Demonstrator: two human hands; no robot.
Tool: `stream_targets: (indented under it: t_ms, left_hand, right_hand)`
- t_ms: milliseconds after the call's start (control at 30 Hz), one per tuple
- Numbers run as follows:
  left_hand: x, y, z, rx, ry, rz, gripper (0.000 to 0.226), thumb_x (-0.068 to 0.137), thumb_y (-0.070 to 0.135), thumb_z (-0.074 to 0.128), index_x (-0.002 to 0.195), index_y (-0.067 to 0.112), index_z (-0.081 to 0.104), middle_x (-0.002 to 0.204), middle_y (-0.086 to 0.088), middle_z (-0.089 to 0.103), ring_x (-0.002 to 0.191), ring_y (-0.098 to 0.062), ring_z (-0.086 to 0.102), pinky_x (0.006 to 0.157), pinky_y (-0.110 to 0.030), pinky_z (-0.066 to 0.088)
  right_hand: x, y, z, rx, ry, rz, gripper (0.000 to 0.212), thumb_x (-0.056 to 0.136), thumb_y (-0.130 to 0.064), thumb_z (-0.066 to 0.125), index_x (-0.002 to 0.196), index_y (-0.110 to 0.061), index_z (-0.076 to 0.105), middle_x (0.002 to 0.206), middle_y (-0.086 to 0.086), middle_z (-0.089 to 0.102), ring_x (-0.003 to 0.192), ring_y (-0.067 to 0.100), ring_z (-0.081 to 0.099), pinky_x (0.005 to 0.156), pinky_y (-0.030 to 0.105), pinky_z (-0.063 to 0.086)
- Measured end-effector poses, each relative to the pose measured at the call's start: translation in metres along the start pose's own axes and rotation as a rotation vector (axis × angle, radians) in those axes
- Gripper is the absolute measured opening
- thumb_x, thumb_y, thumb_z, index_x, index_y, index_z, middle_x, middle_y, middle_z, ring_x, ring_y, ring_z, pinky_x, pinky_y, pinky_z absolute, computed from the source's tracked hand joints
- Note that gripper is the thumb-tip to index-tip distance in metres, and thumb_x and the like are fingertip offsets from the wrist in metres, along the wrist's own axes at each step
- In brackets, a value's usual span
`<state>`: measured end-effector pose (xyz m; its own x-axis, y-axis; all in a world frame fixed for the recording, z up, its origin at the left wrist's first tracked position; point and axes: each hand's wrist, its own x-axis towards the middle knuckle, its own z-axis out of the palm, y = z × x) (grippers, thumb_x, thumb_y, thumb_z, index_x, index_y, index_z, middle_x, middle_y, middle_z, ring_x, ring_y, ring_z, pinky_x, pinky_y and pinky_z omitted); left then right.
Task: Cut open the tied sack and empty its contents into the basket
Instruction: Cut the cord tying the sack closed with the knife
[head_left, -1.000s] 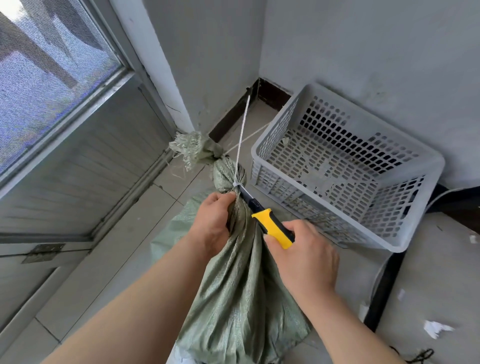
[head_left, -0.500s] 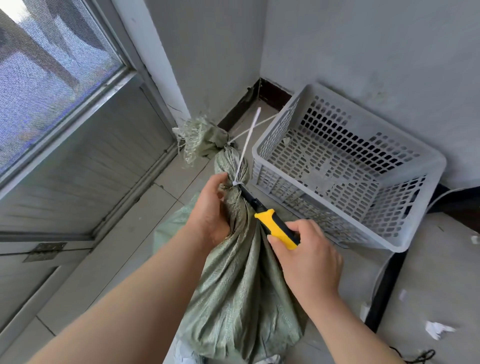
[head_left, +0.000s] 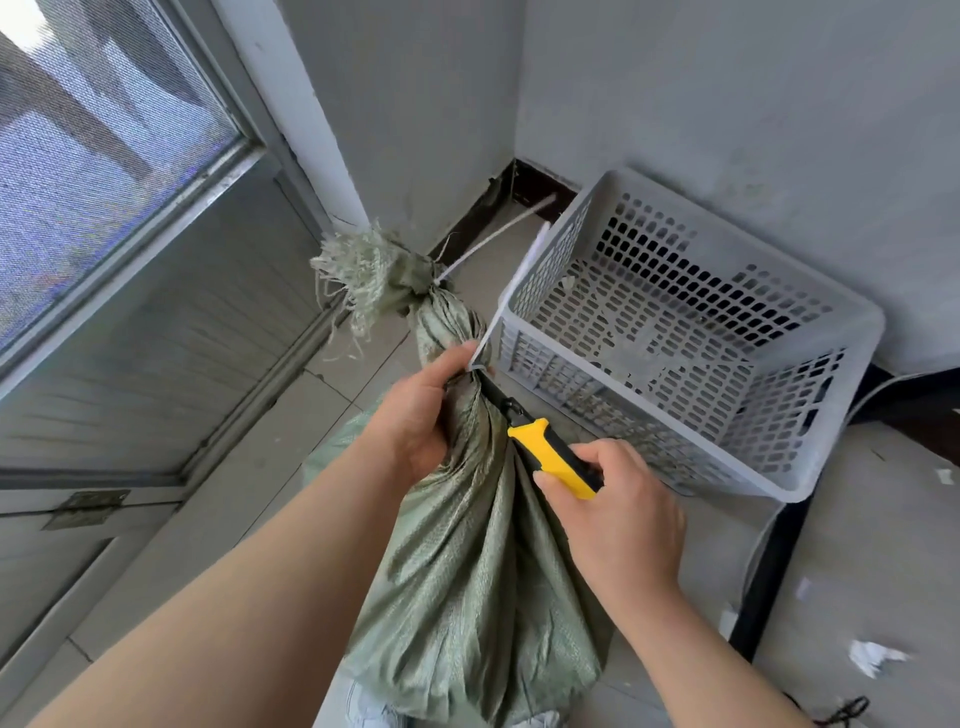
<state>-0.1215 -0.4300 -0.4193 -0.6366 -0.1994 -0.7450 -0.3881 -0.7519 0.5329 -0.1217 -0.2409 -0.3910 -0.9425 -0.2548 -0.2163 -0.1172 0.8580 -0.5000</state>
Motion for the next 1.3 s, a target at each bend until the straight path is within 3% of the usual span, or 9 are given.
stream_targets:
  t_ms: [133, 333, 500, 633, 733, 867, 1067, 1167, 1300]
  left_hand:
    - [0.001, 0.000, 0.005, -0.007, 0.117, -0.017, 0.018, 0.086, 0.018, 0.057, 0.082, 0.003, 0.067, 0.076, -0.013, 0.067, 0.068, -0.026, 0.064, 0.069, -0.037, 0.057]
    - [-0.001, -0.012, 0.012, -0.061, 0.193, 0.008, 0.034, 0.090, 0.011, 0.045, 0.071, -0.001, 0.070, 0.068, -0.014, 0.068, 0.065, -0.028, 0.063, 0.091, -0.051, 0.051]
    - [-0.004, -0.022, 0.006, 0.177, 0.277, 0.047, 0.050, 0.084, 0.036, 0.056, 0.119, 0.000, 0.056, 0.109, -0.023, 0.067, 0.098, -0.038, 0.068, 0.083, -0.060, 0.055]
    - [0.004, -0.023, 0.000, 0.398, 0.300, 0.120, 0.073, 0.073, 0.061, 0.048, 0.129, 0.015, 0.050, 0.121, -0.016, 0.064, 0.113, -0.038, 0.060, 0.100, -0.057, 0.046]
    - [-0.008, -0.017, 0.007, 0.632, 0.290, 0.216, 0.063, 0.085, 0.056, 0.035, 0.133, 0.017, 0.047, 0.130, -0.013, 0.060, 0.123, -0.035, 0.053, 0.109, -0.049, 0.039]
    - [-0.013, -0.016, 0.007, 0.754, 0.345, 0.376, 0.039, 0.101, 0.031, 0.029, 0.130, 0.013, 0.048, 0.123, -0.006, 0.058, 0.114, -0.026, 0.052, 0.099, -0.031, 0.038]
    - [-0.007, -0.030, 0.014, 0.508, 0.393, 0.195, 0.041, 0.088, 0.034, 0.035, 0.104, 0.003, 0.054, 0.093, -0.016, 0.064, 0.092, -0.035, 0.063, 0.083, -0.044, 0.053]
    - [-0.005, -0.034, 0.014, 0.442, 0.459, 0.160, 0.048, 0.083, 0.036, 0.034, 0.111, 0.003, 0.055, 0.103, -0.018, 0.065, 0.099, -0.036, 0.062, 0.094, -0.049, 0.051]
    - [-0.030, -0.070, 0.021, 0.732, 0.345, 0.211, 0.028, 0.100, 0.016, 0.036, 0.111, -0.004, 0.052, 0.096, -0.005, 0.055, 0.099, -0.021, 0.054, 0.076, -0.017, 0.040]
  right_hand:
    - [-0.001, 0.001, 0.001, 0.016, 0.017, -0.016, 0.031, 0.075, -0.043, 0.077, 0.094, -0.023, 0.064, 0.094, -0.012, 0.065, 0.072, 0.018, 0.062, 0.057, 0.030, 0.035]
    - [-0.007, 0.001, 0.007, 0.033, 0.048, -0.008, 0.031, 0.075, -0.046, 0.074, 0.093, -0.023, 0.065, 0.094, -0.011, 0.065, 0.072, 0.021, 0.064, 0.055, 0.030, 0.036]
    - [-0.005, -0.001, 0.002, 0.049, 0.032, -0.008, 0.029, 0.076, -0.047, 0.073, 0.095, -0.026, 0.065, 0.094, -0.011, 0.065, 0.078, 0.022, 0.065, 0.058, 0.030, 0.037]
    - [0.006, -0.005, -0.007, -0.018, 0.010, -0.117, 0.033, 0.080, -0.047, 0.069, 0.106, -0.026, 0.068, 0.098, -0.005, 0.068, 0.082, 0.029, 0.066, 0.062, 0.034, 0.040]
    - [0.013, -0.005, -0.012, -0.096, 0.024, -0.209, 0.039, 0.082, -0.048, 0.066, 0.113, -0.024, 0.067, 0.103, -0.003, 0.070, 0.081, 0.032, 0.067, 0.063, 0.036, 0.044]
    - [0.011, 0.002, -0.012, -0.159, 0.091, -0.278, 0.037, 0.078, -0.046, 0.071, 0.104, -0.020, 0.071, 0.088, -0.001, 0.072, 0.064, 0.031, 0.068, 0.052, 0.034, 0.045]
    - [0.002, 0.006, -0.011, -0.135, 0.167, -0.249, 0.034, 0.075, -0.047, 0.069, 0.097, -0.021, 0.073, 0.080, -0.002, 0.072, 0.058, 0.029, 0.067, 0.047, 0.031, 0.044]
    - [-0.001, -0.001, -0.007, -0.166, 0.138, -0.245, 0.032, 0.069, -0.042, 0.081, 0.092, -0.020, 0.074, 0.076, -0.001, 0.072, 0.055, 0.026, 0.066, 0.049, 0.024, 0.032]
    - [0.028, -0.027, -0.015, 0.053, 0.197, -0.038, 0.030, 0.082, -0.044, 0.065, 0.073, -0.016, 0.062, 0.060, -0.003, 0.055, 0.057, 0.027, 0.055, 0.048, 0.027, 0.020]
